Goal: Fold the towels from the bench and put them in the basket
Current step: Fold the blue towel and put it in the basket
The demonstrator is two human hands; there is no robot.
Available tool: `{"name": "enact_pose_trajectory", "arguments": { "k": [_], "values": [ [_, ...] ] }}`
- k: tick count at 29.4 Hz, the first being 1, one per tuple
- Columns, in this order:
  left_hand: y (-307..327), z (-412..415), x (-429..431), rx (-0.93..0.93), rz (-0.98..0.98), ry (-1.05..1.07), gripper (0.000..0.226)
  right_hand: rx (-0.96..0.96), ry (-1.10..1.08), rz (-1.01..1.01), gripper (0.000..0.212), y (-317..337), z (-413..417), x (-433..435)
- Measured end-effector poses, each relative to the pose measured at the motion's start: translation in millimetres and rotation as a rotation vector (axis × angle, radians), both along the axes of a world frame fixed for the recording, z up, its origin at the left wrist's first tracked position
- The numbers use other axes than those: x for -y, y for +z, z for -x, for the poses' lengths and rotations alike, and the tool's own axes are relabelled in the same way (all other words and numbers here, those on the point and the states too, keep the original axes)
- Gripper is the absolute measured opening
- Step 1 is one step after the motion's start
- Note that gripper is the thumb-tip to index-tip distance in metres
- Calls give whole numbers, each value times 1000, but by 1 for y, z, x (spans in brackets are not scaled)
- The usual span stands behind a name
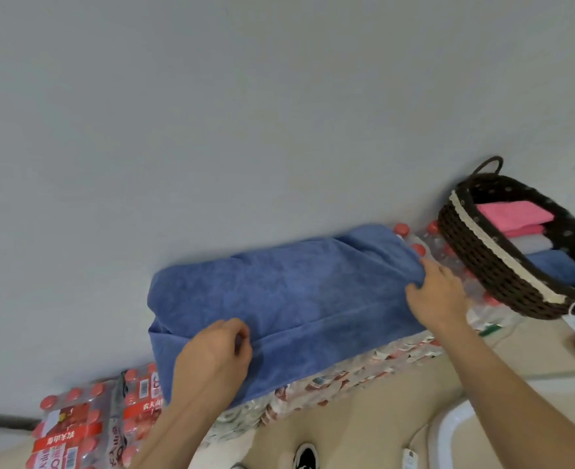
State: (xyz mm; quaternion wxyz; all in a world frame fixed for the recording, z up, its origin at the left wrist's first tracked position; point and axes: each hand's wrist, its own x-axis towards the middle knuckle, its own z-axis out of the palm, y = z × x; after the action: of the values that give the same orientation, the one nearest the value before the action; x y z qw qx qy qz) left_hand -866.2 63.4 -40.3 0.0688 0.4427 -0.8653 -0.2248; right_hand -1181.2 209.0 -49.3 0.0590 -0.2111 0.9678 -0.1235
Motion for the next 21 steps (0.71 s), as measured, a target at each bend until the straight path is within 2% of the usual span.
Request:
{"name": "enact_pose_trajectory", "arguments": {
  "k": [5, 9, 13, 16, 21],
  "values": [
    [3, 68, -14, -52, 69, -114, 33, 116, -15, 56, 55, 12, 24, 4],
    [13, 147, -15, -198, 52, -148, 28, 109, 0, -18, 49, 2, 49, -9],
    [15, 252, -17, -184, 27, -100, 22, 81, 142, 60, 36, -13, 65, -26],
    [9, 321, -20, -51, 74, -118, 37, 58, 212, 125, 21, -26, 68, -36],
    [-4, 380, -17, 265, 88, -146, 44, 96, 192, 257, 25, -27, 80, -56]
  ]
}}
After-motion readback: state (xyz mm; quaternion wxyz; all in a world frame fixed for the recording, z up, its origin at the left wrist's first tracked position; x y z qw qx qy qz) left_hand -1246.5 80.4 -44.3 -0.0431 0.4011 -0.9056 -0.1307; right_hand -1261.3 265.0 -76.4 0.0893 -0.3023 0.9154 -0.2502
